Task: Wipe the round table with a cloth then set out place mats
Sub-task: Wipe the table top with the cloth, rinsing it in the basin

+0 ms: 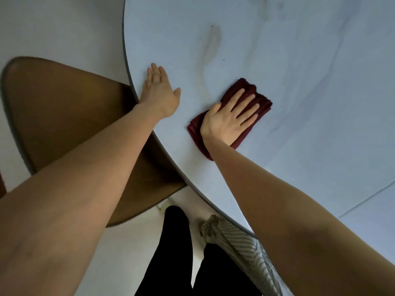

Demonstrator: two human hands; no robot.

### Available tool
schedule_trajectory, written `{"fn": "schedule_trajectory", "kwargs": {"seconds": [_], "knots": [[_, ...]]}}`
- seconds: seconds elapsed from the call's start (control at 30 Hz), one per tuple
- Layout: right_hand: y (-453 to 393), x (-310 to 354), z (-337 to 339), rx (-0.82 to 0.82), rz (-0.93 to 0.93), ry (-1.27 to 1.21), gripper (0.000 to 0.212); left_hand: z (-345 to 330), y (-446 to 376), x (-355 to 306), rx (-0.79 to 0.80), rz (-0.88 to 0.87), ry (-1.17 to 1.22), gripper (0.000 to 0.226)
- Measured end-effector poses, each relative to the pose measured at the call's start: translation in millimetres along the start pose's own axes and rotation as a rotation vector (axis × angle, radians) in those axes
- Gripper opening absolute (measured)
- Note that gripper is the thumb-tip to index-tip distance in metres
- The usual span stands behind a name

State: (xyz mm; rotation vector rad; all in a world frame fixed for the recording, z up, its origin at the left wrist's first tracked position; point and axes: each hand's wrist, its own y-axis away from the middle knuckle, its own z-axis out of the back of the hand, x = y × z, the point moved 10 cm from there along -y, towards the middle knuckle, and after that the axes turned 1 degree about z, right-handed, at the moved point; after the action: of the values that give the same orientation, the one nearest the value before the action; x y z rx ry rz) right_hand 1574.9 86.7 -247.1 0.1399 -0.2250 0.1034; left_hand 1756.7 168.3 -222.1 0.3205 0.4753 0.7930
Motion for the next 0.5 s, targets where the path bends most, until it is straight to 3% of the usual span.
{"fn": "schedule_trajectory", "kwargs": {"seconds": [0.1, 0.3, 0.5], "knots": [[-18.0, 35.6, -2.5, -0.049, -0.13, -0.032, 0.065, 21.7, -38.6, 8.7, 0.011, -0.043, -0.007, 0.071], [-71.9, 96.1, -12.9, -0.086, -0.21, -0.053, 0.065, 52.7, -107.9, 0.5, -0.009, -0.139, -0.034, 0.069], [-132.6, 137.1, -19.2, -0.062, -0.113, -0.033, 0.065, 45.3, -134.9, 7.5, -0.041, -0.19, -0.059, 0.071]]}}
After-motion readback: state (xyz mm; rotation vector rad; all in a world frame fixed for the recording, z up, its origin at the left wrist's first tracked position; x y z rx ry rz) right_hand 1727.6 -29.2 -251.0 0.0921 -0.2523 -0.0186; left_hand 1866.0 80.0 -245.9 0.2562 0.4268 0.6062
